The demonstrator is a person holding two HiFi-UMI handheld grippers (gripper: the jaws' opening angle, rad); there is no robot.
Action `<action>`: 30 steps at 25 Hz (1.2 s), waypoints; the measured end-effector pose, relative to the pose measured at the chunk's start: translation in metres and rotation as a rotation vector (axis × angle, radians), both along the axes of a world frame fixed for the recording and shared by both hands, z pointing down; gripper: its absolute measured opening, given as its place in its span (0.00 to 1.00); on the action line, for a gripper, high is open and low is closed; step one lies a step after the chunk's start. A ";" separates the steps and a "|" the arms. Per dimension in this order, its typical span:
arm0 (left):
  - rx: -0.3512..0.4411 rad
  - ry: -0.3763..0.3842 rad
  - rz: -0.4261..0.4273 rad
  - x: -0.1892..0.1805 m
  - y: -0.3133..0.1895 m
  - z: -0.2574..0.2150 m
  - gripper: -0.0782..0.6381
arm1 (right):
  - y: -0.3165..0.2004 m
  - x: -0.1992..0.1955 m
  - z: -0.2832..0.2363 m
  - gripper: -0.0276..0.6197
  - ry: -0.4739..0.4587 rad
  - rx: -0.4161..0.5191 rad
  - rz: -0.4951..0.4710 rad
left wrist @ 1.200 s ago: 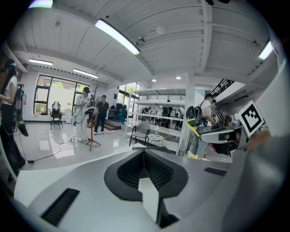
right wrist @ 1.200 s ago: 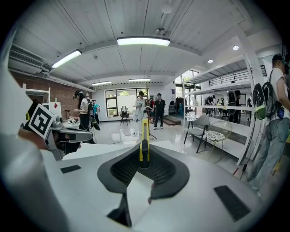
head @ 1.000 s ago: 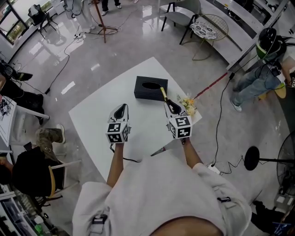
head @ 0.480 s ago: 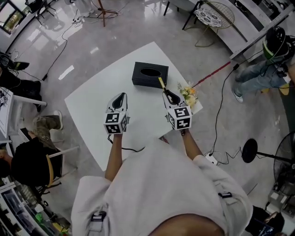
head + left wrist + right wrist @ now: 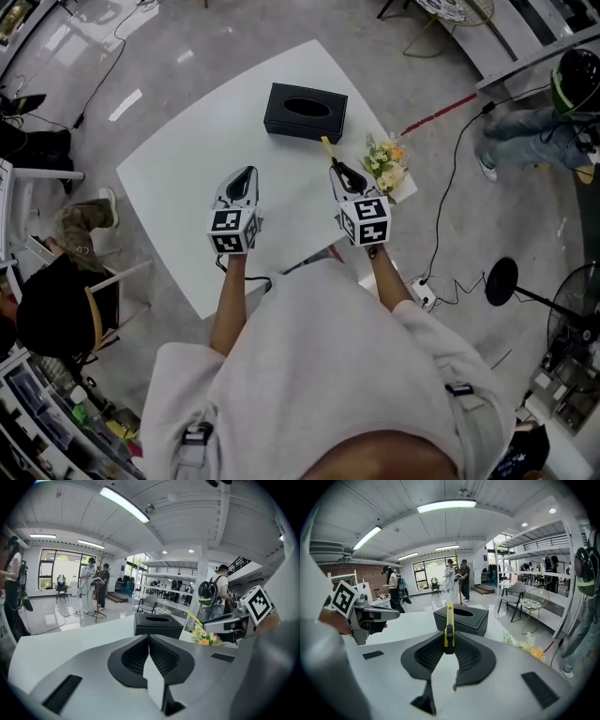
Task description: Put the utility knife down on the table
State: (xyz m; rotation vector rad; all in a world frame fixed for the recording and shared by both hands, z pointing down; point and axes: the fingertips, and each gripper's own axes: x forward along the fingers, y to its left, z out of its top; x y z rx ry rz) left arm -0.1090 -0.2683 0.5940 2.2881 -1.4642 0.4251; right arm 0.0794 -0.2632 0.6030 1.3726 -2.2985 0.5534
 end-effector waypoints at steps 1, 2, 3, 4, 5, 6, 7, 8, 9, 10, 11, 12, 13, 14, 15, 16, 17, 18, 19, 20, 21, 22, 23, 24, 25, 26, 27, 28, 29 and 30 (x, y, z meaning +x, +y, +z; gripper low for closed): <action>-0.008 0.001 -0.001 0.000 0.003 0.003 0.14 | 0.002 0.000 0.003 0.17 0.003 -0.008 -0.004; -0.017 0.002 -0.002 0.000 0.006 0.006 0.14 | 0.005 -0.001 0.006 0.17 0.006 -0.016 -0.007; -0.025 0.003 -0.004 0.000 0.008 0.009 0.14 | 0.007 -0.001 0.009 0.17 0.008 -0.022 -0.011; -0.033 0.004 -0.005 0.000 0.011 0.012 0.14 | 0.009 -0.001 0.011 0.17 0.010 -0.029 -0.013; -0.040 0.005 -0.006 0.000 0.014 0.015 0.14 | 0.011 0.000 0.014 0.17 0.012 -0.036 -0.015; -0.047 0.006 -0.007 0.001 0.016 0.017 0.14 | 0.013 0.000 0.017 0.17 0.014 -0.043 -0.017; -0.052 0.007 -0.008 0.002 0.018 0.019 0.14 | 0.014 0.001 0.020 0.17 0.016 -0.050 -0.019; -0.056 0.009 -0.009 0.003 0.020 0.021 0.14 | 0.016 0.001 0.022 0.17 0.019 -0.057 -0.023; -0.060 0.010 -0.010 0.003 0.021 0.023 0.14 | 0.017 0.000 0.025 0.17 0.022 -0.063 -0.028; -0.064 0.011 -0.011 0.003 0.022 0.025 0.14 | 0.017 -0.001 0.028 0.17 0.024 -0.069 -0.033; -0.068 0.012 -0.012 0.003 0.022 0.027 0.14 | 0.018 -0.002 0.031 0.17 0.027 -0.075 -0.037; -0.071 0.013 -0.013 0.003 0.023 0.029 0.14 | 0.018 -0.003 0.033 0.17 0.029 -0.080 -0.043; -0.073 0.013 -0.013 0.004 0.024 0.030 0.14 | 0.019 -0.005 0.036 0.17 0.030 -0.084 -0.049; -0.076 0.014 -0.014 0.004 0.025 0.031 0.14 | 0.019 -0.006 0.038 0.17 0.031 -0.088 -0.055; -0.078 0.014 -0.014 0.004 0.026 0.032 0.14 | 0.020 -0.008 0.040 0.17 0.032 -0.093 -0.061; -0.080 0.014 -0.015 0.004 0.027 0.032 0.14 | 0.020 -0.010 0.042 0.17 0.034 -0.097 -0.068; -0.082 0.014 -0.016 0.004 0.028 0.032 0.14 | 0.019 -0.012 0.045 0.17 0.038 -0.103 -0.076; -0.085 0.014 -0.018 0.003 0.029 0.033 0.14 | 0.018 -0.014 0.048 0.17 0.042 -0.109 -0.083; -0.087 0.014 -0.020 0.003 0.029 0.033 0.14 | 0.016 -0.016 0.051 0.17 0.046 -0.115 -0.089; -0.089 0.014 -0.021 0.002 0.029 0.033 0.14 | 0.015 -0.018 0.055 0.17 0.050 -0.122 -0.094; -0.090 0.014 -0.022 0.002 0.030 0.034 0.14 | 0.013 -0.020 0.059 0.17 0.053 -0.129 -0.098; -0.092 0.013 -0.024 0.001 0.030 0.035 0.14 | 0.012 -0.022 0.063 0.17 0.056 -0.136 -0.103; -0.094 0.013 -0.026 0.000 0.031 0.036 0.14 | 0.011 -0.024 0.068 0.17 0.060 -0.144 -0.110; -0.095 0.013 -0.028 -0.001 0.033 0.036 0.14 | 0.010 -0.026 0.072 0.17 0.064 -0.152 -0.117; -0.097 0.012 -0.029 -0.001 0.033 0.036 0.14 | 0.009 -0.028 0.076 0.17 0.069 -0.159 -0.124; -0.099 0.012 -0.031 -0.001 0.034 0.037 0.14 | 0.008 -0.030 0.080 0.17 0.074 -0.167 -0.132; -0.099 0.011 -0.032 -0.002 0.034 0.037 0.14 | 0.006 -0.032 0.083 0.17 0.078 -0.174 -0.139; -0.100 0.011 -0.033 -0.002 0.034 0.037 0.14 | 0.004 -0.034 0.086 0.17 0.081 -0.182 -0.145; -0.100 0.011 -0.035 -0.002 0.034 0.037 0.14 | 0.002 -0.036 0.090 0.17 0.085 -0.190 -0.151; -0.101 0.011 -0.035 -0.003 0.033 0.038 0.14 | 0.000 -0.038 0.093 0.17 0.088 -0.197 -0.156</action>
